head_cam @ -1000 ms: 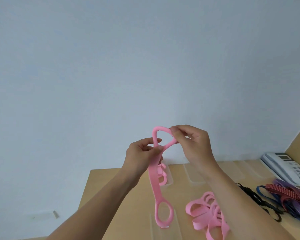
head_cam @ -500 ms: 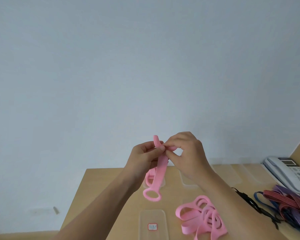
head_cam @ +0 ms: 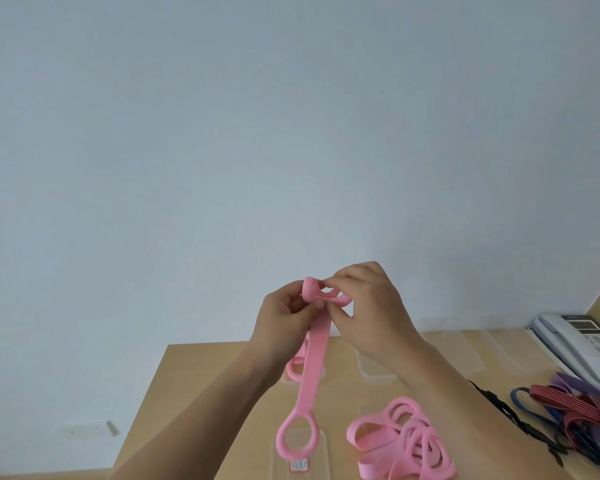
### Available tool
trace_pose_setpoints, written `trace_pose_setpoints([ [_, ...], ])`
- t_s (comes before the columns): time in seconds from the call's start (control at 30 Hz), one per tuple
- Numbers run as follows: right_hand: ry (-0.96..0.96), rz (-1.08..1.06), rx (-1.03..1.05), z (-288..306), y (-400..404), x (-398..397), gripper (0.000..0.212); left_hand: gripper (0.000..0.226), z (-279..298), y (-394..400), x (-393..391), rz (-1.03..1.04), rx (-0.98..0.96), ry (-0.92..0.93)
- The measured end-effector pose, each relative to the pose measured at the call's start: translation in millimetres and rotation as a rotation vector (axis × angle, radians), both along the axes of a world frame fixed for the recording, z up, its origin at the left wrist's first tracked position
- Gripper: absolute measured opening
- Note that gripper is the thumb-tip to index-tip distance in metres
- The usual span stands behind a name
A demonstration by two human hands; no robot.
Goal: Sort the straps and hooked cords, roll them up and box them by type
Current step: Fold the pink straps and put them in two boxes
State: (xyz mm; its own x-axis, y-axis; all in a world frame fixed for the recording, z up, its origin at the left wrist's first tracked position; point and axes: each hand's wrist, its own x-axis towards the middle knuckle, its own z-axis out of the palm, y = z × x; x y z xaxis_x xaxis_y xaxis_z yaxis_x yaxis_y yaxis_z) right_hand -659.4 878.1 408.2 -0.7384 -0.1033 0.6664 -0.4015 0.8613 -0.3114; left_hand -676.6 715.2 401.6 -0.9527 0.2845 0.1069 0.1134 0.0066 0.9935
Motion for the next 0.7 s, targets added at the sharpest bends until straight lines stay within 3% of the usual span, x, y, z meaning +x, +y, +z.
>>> trace_pose_setpoints([
  [0.23,-0.025,0.001,0.035,-2,-1,-6,0.012,0.031,1,4,-8,0.047,-0.016,-0.018],
  [0.4,-0.062,0.001,-0.029,-5,2,-11,0.015,0.019,-3,3,-13,0.004,-0.029,-0.043],
  [0.53,-0.067,-0.015,-0.054,-12,5,-15,0.015,0.03,-3,5,-16,-0.008,-0.111,-0.075],
  [0.7,-0.005,-0.058,-0.065,-17,4,-18,0.007,0.025,-3,5,-20,-0.085,-0.091,-0.116],
])
